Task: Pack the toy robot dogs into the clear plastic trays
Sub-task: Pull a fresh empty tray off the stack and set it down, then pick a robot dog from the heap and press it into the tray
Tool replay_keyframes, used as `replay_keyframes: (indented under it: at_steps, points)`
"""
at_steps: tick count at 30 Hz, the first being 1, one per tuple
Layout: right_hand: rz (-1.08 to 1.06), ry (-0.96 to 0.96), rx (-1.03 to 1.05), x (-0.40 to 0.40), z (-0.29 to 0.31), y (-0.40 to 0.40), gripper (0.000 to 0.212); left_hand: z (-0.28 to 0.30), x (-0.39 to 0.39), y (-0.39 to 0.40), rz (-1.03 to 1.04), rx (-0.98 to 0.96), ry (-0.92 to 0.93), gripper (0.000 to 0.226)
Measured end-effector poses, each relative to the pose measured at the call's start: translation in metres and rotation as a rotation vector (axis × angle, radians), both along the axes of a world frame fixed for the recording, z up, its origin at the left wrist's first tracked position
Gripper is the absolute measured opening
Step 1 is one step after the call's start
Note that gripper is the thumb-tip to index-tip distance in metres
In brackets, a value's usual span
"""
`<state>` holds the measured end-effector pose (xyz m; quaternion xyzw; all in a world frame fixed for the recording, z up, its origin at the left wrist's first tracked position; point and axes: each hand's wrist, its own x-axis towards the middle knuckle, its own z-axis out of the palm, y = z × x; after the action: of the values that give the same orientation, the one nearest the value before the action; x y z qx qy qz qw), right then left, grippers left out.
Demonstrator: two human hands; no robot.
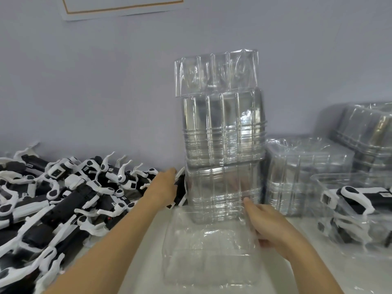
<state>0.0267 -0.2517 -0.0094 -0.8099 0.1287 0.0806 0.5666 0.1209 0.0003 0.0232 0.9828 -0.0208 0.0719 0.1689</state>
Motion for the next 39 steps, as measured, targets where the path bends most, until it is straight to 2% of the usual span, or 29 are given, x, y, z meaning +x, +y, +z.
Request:
replay_keyframes:
  at_steps: [6, 9, 13, 14, 15, 16, 17, 20, 24, 27, 30, 33, 35, 39]
  points:
    - [0.002, -0.019, -0.05, 0.002, 0.001, -0.001, 0.063, -0.012, 0.018, 0.002, 0.06, 0.048, -0.041, 0.027]
    - [0.023, -0.025, -0.063, 0.001, 0.003, 0.0, 0.065, -0.012, 0.019, 0.003, 0.065, -0.056, -0.065, 0.028]
    - [0.037, -0.007, -0.024, -0.001, 0.006, -0.001, 0.066, -0.006, 0.015, 0.008, 0.083, -0.215, -0.216, 0.028]
    - [0.043, -0.002, -0.001, 0.001, 0.004, -0.001, 0.061, -0.003, 0.013, 0.01, 0.079, -0.224, -0.256, 0.03]
    - [0.062, -0.015, 0.017, -0.001, 0.005, 0.0, 0.035, 0.001, 0.012, 0.012, 0.064, -0.223, -0.289, 0.031]
    - [0.06, -0.018, 0.042, 0.0, 0.005, -0.001, 0.051, 0.006, 0.012, 0.015, 0.047, -0.22, -0.318, 0.031]
    - [0.07, -0.01, 0.039, 0.001, 0.005, -0.001, 0.043, 0.012, 0.012, 0.017, 0.043, -0.227, -0.351, 0.03]
    - [0.061, -0.005, 0.044, 0.001, 0.004, -0.001, 0.064, 0.036, 0.009, 0.024, 0.089, -0.275, -0.434, 0.025]
    - [0.06, -0.02, -0.008, -0.004, 0.01, -0.001, 0.06, 0.055, -0.009, 0.033, 0.145, -0.271, -0.496, 0.02]
    - [0.033, -0.077, -0.082, -0.005, 0.013, -0.001, 0.057, 0.054, -0.034, 0.033, 0.261, -0.292, -0.535, 0.021]
    - [0.026, -0.138, -0.183, -0.008, 0.019, -0.003, 0.059, 0.047, -0.065, 0.025, 0.417, -0.521, -0.606, 0.019]
    - [-0.001, -0.255, -0.293, -0.011, 0.028, -0.006, 0.047, 0.039, -0.094, 0.017, 0.514, -0.806, -0.643, 0.024]
    - [-0.003, -0.351, -0.347, -0.011, 0.032, -0.006, 0.043, 0.033, -0.106, 0.013, 0.499, -1.003, -0.641, 0.03]
    - [-0.033, -0.563, -0.368, -0.014, 0.044, 0.003, 0.034, 0.029, -0.113, 0.006, 0.391, -1.27, -0.564, 0.022]
